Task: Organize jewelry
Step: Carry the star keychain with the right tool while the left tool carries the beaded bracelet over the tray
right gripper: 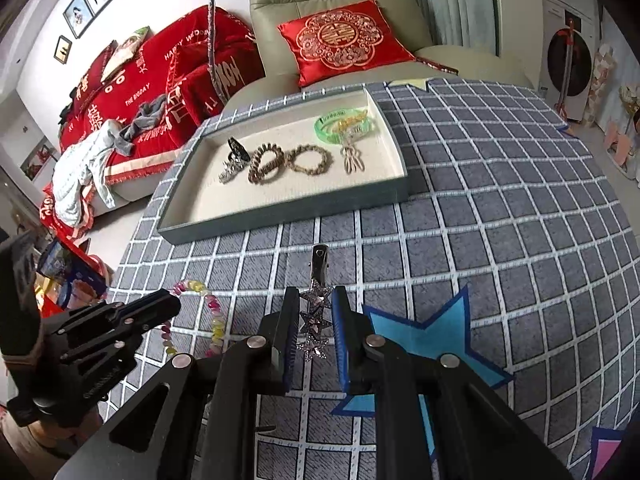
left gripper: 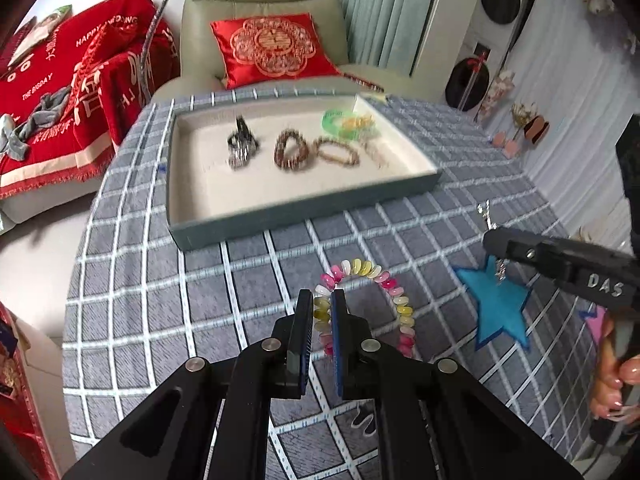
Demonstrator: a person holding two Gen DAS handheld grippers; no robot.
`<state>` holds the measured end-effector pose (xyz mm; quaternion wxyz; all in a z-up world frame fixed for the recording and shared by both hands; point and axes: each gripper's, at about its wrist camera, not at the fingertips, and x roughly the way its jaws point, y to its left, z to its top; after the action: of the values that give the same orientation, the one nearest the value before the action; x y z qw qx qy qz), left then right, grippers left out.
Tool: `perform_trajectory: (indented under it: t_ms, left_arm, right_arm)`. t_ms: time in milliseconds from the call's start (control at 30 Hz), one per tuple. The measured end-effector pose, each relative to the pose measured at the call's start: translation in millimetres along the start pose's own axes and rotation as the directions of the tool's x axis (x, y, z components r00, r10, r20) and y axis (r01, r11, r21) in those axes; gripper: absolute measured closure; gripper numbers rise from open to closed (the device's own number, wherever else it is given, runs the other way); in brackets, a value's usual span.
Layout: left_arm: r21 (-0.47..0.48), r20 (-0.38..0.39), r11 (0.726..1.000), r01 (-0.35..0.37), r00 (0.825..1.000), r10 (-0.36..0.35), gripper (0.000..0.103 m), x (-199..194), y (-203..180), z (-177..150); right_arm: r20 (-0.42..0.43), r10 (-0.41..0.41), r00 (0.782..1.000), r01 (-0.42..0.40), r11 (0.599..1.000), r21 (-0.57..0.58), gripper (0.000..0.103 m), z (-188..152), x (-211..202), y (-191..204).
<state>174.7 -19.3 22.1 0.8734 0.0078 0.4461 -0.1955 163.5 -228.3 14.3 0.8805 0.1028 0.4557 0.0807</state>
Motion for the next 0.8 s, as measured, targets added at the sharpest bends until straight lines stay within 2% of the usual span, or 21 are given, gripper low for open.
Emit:
perform_trajectory:
  t_ms: [267,433,633,800]
  left_arm:
    - [-0.03,0.109,0.999,-0.027,0.994,0.03,0.08,-19.6,15.5,41.3]
    - [-0.039,0.137,0.998,-0.053,0.989,0.058,0.08,-12.6,28.3,68.4]
    - [-0.065,0.119,0.994,-0.085,0.989,0.092,0.08,15.9,48.9,96.4]
    - [-0.075,0.089,0.992,-0.106,0.99,0.112,0.08,42.3,59.5,106.0]
  right_arm:
    - [0.042,0.016,0.999,-0.015,1.0,-0.014,0.085,33.1,-5.4,3.0]
    - [0.053,0.036,0.998,-0.035,0.999,-0.013,0.085,64.2,1.3,3.1]
    - [0.049,0.04,0.998,-0.038,0.999,-0.032,0.085,96.4,20.3,7.6]
    - [0.023,0.034,0.999,-0.033,0.999,-0.04,0.085,118.4,49.9,9.0]
